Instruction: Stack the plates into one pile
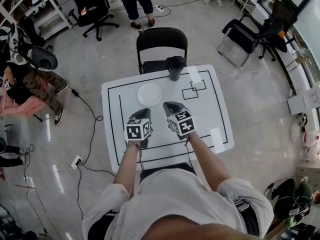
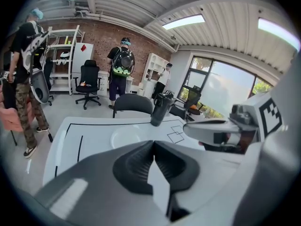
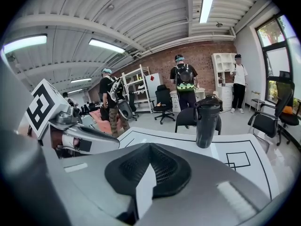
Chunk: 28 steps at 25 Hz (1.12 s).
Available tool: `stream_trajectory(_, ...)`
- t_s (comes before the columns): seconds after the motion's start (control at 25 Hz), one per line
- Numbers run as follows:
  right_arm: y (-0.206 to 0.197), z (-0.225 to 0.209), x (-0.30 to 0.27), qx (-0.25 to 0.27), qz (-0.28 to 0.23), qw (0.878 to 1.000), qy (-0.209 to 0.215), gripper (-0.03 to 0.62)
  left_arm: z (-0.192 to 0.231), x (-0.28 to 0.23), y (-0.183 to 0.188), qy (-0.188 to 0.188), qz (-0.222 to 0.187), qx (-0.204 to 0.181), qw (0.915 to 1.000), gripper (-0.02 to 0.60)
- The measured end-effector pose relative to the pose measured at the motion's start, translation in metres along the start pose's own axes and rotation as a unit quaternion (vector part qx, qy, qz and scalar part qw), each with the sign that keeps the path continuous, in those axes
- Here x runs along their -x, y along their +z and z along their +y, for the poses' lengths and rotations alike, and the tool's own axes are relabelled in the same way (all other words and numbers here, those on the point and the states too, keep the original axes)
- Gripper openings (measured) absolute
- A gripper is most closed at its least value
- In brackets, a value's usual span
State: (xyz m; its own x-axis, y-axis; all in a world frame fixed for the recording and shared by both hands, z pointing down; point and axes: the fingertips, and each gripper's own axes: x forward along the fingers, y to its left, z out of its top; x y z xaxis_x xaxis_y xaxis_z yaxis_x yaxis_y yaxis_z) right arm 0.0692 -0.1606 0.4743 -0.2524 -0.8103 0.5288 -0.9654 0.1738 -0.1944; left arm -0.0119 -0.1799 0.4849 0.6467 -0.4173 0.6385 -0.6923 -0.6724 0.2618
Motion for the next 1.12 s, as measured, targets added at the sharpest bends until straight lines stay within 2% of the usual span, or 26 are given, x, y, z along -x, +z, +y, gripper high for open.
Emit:
stream_trajectory(0.24, 0.010, -0.008, -0.036, -0.014, 0.009, 1.000, -0.018, 0.000, 0.031, -0.028, 0.022, -0.007, 0.006, 0.010, 0.9999, 0.003)
stream_trajectory(0.64, 0.000, -0.021, -0.106, -0.034, 0.039, 0.997, -0.050, 0.002, 0.087, -0.085, 0.025, -0.004, 0.032, 0.006, 0.9995, 0.003)
stream_trajectory(0.84, -0.014, -0.036, -0.130, -0.044, 0.061, 0.995, -0.065, 0.002, 0.106, -0.122, 0.020, -0.006, 0.062, 0.007, 0.9981, 0.003)
stream_trajectory(1.12, -0.020, -0.056, -0.157, -0.044, 0.077, 0.993, -0.078, 0.002, 0.131, -0.147, 0.015, 0.009, 0.074, 0.010, 0.9972, 0.003)
